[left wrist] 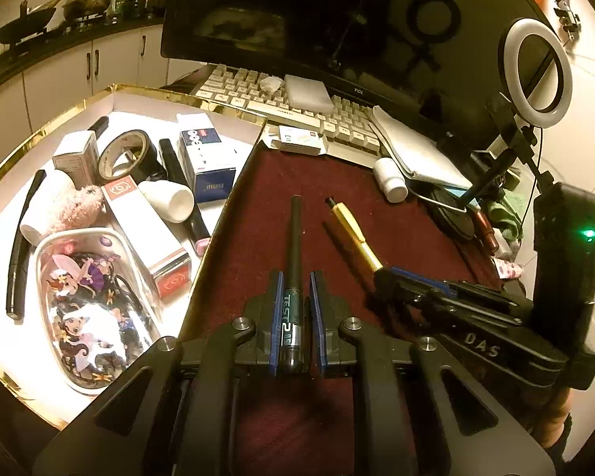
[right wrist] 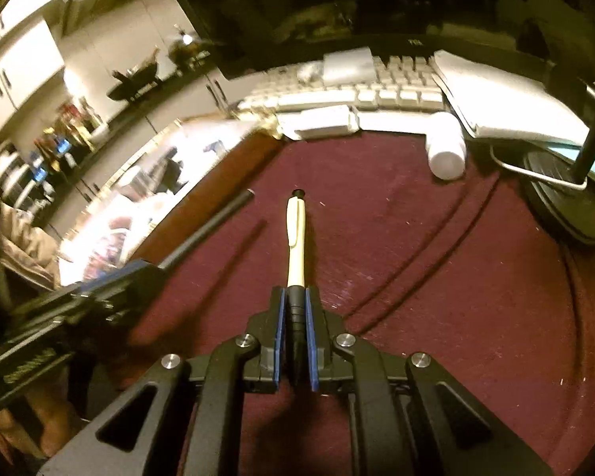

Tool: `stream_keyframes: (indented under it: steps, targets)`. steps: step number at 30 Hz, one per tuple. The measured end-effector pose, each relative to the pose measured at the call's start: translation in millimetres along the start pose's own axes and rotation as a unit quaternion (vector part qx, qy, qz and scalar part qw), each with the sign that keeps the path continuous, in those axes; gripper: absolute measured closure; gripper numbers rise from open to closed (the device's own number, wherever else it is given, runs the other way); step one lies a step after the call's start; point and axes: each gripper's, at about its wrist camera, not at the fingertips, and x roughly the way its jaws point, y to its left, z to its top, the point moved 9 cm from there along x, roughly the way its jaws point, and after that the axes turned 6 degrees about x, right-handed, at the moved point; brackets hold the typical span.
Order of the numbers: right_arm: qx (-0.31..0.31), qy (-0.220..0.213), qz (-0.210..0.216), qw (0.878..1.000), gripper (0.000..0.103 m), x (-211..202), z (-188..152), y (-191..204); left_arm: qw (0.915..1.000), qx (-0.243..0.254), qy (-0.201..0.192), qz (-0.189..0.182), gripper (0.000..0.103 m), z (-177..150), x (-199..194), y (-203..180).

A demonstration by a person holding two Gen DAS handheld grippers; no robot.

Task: Organize objects
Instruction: 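Grasp the gold pen with the right tool while the left tool holds the black pen, then carry the black pen with the left tool while the right tool carries the gold pen to the tray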

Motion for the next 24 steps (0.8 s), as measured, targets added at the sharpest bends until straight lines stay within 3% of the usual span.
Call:
stream_keyframes:
  steps: [10, 15, 19, 24]
  targets:
    - [0.007, -0.024, 0.041, 0.999, 0.095, -11, 13, 17, 1.0000, 0.001, -0.005, 0.007, 0.090, 2, -8, 2]
    - [0.001, -0.035, 0.058, 0.998, 0.095, -17, 21, 28, 0.9997, -0.012, -0.020, -0.011, 0.090, 13, -24, 8]
    - [-0.010, -0.047, 0.076, 0.996, 0.095, -23, 29, 43, 0.9985, -0.042, -0.025, -0.025, 0.090, 21, -36, 29]
    - [-0.029, -0.038, 0.096, 0.994, 0.095, -15, 38, 69, 0.9963, -0.077, -0.040, 0.003, 0.090, 29, -48, 70]
